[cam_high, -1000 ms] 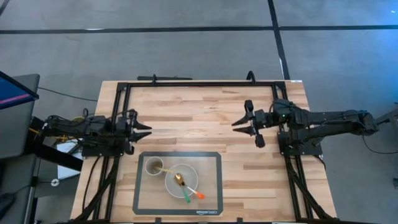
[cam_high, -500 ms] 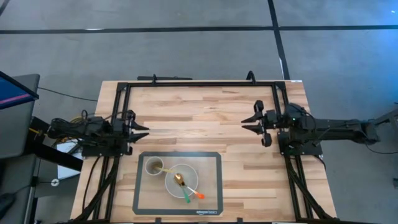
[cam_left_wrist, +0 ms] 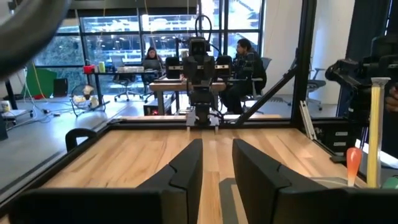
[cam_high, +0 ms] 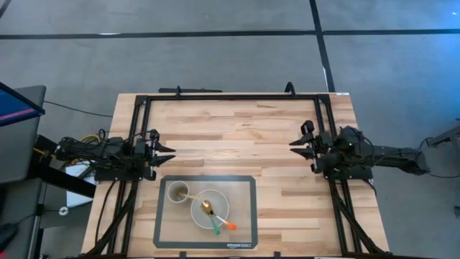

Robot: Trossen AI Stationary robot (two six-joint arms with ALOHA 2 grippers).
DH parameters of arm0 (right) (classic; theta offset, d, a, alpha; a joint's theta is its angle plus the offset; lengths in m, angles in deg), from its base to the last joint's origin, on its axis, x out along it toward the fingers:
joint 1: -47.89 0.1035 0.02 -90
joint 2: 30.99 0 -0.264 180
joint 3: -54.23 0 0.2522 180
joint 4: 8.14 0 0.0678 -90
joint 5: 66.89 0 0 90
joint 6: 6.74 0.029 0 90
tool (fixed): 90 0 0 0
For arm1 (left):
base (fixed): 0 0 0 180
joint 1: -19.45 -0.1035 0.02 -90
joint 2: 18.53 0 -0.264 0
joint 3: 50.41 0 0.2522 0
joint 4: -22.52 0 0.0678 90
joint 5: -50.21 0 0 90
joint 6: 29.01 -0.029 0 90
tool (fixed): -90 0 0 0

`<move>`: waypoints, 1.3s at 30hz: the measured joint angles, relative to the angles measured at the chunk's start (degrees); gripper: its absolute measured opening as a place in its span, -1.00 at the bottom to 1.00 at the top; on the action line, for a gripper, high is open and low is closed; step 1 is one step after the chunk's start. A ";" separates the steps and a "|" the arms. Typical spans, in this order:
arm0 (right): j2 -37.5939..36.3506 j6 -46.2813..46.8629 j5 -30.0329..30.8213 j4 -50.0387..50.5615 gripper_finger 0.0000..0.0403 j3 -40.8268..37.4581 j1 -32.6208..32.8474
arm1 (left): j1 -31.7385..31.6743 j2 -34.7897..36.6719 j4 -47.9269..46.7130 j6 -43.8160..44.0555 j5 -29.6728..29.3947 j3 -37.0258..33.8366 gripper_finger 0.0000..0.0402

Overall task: Pick & Place Utensil
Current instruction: Return to Home Position

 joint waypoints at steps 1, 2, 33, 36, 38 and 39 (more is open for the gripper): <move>-1.49 0.01 0.00 0.18 -0.59 -0.64 -0.01 | 0.00 0.00 -0.03 -0.01 0.00 0.00 -0.56; -3.00 0.07 0.00 0.76 -0.59 -1.15 -0.01 | 0.00 0.00 -0.03 -0.01 0.00 0.00 -0.56; -11.90 4.04 22.59 13.75 -0.59 -5.08 0.43 | -0.02 -0.13 0.25 0.15 -7.37 0.02 -0.56; -11.88 4.03 23.00 15.87 -0.59 -5.06 0.43 | -0.02 -0.13 0.25 0.20 -7.37 0.02 -0.56; -11.92 3.87 22.71 15.89 -0.59 -5.06 0.43 | -0.02 -0.13 0.25 0.20 -7.37 0.02 -0.56; -11.89 3.47 22.64 15.93 -0.59 -5.05 0.43 | -0.02 -0.13 0.25 0.18 -7.37 0.02 -0.56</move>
